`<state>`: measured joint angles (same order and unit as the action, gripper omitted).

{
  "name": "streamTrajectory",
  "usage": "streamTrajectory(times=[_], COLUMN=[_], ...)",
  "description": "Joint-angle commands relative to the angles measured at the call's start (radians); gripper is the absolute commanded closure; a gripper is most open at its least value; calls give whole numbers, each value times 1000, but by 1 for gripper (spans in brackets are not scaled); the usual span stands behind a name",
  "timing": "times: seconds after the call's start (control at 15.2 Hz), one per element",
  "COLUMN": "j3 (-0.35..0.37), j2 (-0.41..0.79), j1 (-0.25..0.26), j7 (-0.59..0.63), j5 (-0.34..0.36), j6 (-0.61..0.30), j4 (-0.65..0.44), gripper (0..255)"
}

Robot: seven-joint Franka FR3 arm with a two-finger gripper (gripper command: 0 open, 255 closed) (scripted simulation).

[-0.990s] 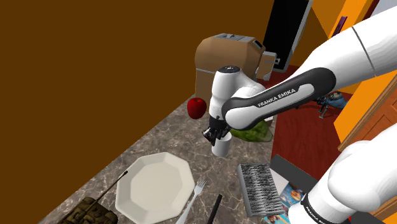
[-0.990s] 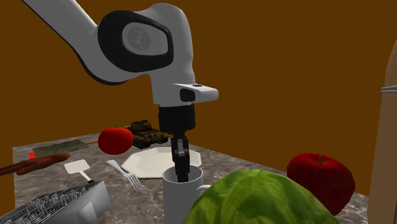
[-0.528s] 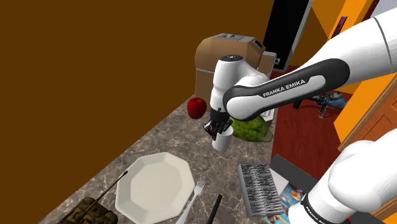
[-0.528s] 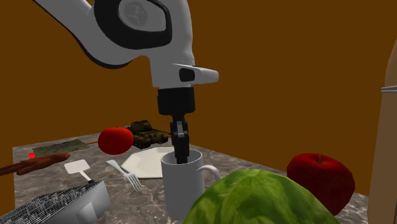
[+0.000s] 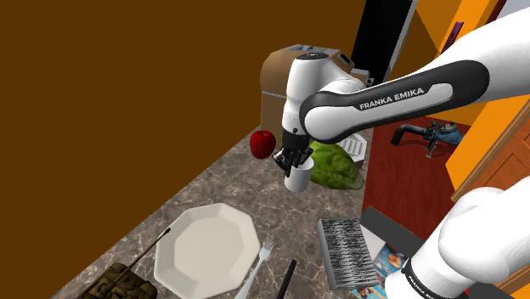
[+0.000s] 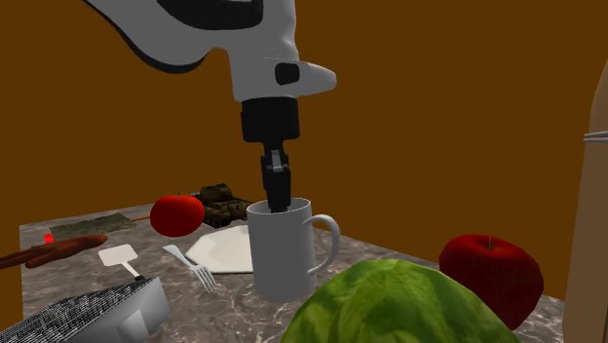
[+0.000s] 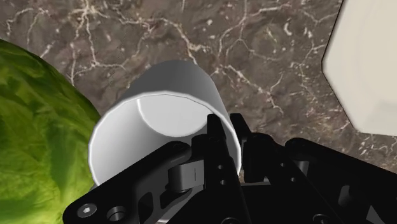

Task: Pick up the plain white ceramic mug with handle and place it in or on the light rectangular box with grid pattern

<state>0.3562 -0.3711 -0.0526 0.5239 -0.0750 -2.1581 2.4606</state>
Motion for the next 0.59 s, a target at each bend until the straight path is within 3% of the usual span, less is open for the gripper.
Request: streamTrajectory(times=[0.0,0.53], j3=[-4,-18], j2=[-12,-47], j1=[1,2], j7=[-3,-13], j5=[-2,-5], j6=[28,143], j4=[-16,-97], gripper=[255,255])
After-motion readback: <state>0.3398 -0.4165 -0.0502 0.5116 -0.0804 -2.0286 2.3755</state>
